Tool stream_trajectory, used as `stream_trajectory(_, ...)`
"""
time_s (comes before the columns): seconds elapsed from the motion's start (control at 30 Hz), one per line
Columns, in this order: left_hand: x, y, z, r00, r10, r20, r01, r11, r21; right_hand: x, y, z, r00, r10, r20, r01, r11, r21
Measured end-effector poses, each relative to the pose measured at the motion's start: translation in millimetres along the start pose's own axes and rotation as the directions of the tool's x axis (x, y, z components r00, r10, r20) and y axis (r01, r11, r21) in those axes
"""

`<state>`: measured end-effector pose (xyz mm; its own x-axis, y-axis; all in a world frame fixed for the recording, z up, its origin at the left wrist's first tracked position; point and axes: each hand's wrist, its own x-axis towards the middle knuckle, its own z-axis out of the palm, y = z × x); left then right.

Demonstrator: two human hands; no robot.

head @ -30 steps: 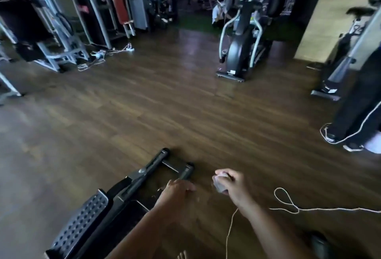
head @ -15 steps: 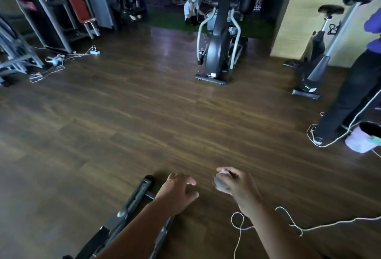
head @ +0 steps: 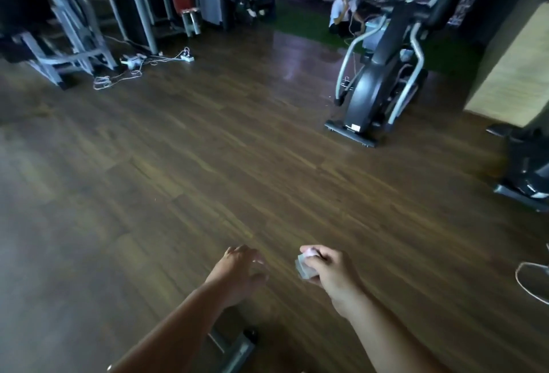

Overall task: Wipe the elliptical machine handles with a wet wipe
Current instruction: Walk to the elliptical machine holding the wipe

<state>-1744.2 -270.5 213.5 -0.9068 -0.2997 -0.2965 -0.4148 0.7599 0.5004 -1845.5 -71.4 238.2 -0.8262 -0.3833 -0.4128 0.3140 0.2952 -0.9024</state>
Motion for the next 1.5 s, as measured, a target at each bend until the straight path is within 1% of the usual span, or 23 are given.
stream_trajectory(0.07, 31.7, 3.9, -13.9, 0.999, -0.036, -0.027, 0.035, 0.999, -0.018, 39.5, -23.3, 3.7, 1.0, -0.009, 0.019, 0.011, 0.997, -0.073)
stream_trajectory(0.2, 93.6, -2.2, -48.0, 0.994, -0.083, -0.069, 0.08, 0.996, -0.046, 126.1, -70.4, 30.4, 0.99, -0.082, 0.116, 0.104, 0.976, -0.192)
stream_trajectory(0.33, 158.2, -42.6, -85.6, 0.977, -0.167, -0.132, 0.161, 0.985, -0.059, 201.9, -117.8, 86.1, 0.963, -0.084, 0.255, 0.146, 0.961, -0.235)
stream_trajectory(0.47, 210.0, -98.9, -127.0, 0.943, -0.263, -0.205, 0.246, 0.964, -0.104, 274.0, -156.2, 158.3, 0.93, -0.07, 0.36, 0.161, 0.96, -0.23)
stream_trajectory(0.5, 219.8, -116.0, -138.5, 0.932, -0.287, -0.22, 0.265, 0.956, -0.125, 288.3, -167.7, 178.9, 0.918, -0.064, 0.39, 0.167, 0.957, -0.236)
stream_trajectory(0.57, 230.8, -150.1, -162.2, 0.901, -0.358, -0.245, 0.323, 0.93, -0.174, 313.0, -190.7, 221.7, 0.864, -0.056, 0.501, 0.202, 0.949, -0.242)
stream_trajectory(0.67, 231.3, -200.3, -199.8, 0.83, -0.473, -0.295, 0.422, 0.879, -0.221, 343.1, -223.9, 291.5, 0.782, -0.028, 0.623, 0.239, 0.936, -0.259)
stream_trajectory(0.83, 211.5, -278.2, -252.4, 0.667, -0.655, -0.354, 0.569, 0.755, -0.325, 363.5, -263.5, 413.7, 0.585, 0.014, 0.811, 0.315, 0.917, -0.243)
stream_trajectory(1.0, 187.7, -346.0, -292.0, 0.464, -0.806, -0.366, 0.663, 0.591, -0.46, 372.6, -281.7, 539.5, 0.404, 0.074, 0.912, 0.384, 0.891, -0.242)
stream_trajectory(1.07, 177.6, -370.6, -306.1, 0.377, -0.849, -0.371, 0.696, 0.524, -0.491, 368.5, -291.0, 586.5, 0.303, 0.092, 0.948, 0.427, 0.877, -0.222)
stream_trajectory(1.17, 157.2, -398.4, -327.5, 0.235, -0.904, -0.357, 0.731, 0.407, -0.549, 357.1, -300.4, 653.8, 0.169, 0.16, 0.973, 0.451, 0.865, -0.22)
stream_trajectory(1.23, 141.4, -413.5, -335.6, 0.135, -0.926, -0.354, 0.738, 0.332, -0.587, 349.1, -298.0, 694.2, 0.07, 0.19, 0.979, 0.472, 0.858, -0.2)
stream_trajectory(1.37, 98.2, -438.7, -344.8, -0.068, -0.948, -0.311, 0.706, 0.174, -0.687, 313.4, -283.9, 773.1, -0.054, 0.228, 0.972, 0.485, 0.857, -0.174)
stream_trajectory(1.5, 44.7, -464.6, -341.3, -0.237, -0.935, -0.263, 0.65, 0.049, -0.759, 255.4, -257.0, 839.9, -0.182, 0.279, 0.943, 0.479, 0.862, -0.163)
